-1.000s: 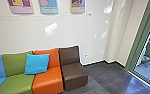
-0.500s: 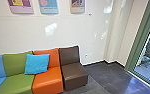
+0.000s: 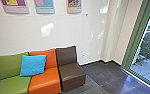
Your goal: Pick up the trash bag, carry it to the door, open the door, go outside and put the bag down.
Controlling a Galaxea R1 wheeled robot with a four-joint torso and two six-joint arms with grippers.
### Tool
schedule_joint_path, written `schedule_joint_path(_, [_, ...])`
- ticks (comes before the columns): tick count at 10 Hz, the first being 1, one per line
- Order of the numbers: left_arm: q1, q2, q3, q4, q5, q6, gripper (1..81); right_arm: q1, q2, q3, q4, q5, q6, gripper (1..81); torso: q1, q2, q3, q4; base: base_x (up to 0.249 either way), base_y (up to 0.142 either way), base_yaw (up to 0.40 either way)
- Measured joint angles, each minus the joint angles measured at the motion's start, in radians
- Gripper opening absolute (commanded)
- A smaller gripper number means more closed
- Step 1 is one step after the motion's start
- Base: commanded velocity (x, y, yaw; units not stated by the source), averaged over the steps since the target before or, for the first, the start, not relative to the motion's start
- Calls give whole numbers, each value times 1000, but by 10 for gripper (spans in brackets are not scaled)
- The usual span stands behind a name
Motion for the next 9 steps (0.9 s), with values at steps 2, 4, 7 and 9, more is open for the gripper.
schedule_joint_path(2, [-9,2,0,0,-5,0,10,-3,0,0,-1,-4,0,811,0,0,0,0,0,0,-230])
schedule_joint_path(4, [-8,3,0,0,-3,0,10,-3,0,0,-3,1,0,811,0,0,0,0,0,0,-234])
schedule_joint_path(7, [-6,4,0,0,-1,0,10,-1,3,-1,-3,0,0,811,0,0,0,0,0,0,-245])
schedule_joint_path(9, [-7,3,0,0,-3,0,10,-3,5,-1,-3,0,0,811,0,0,0,0,0,0,-253])
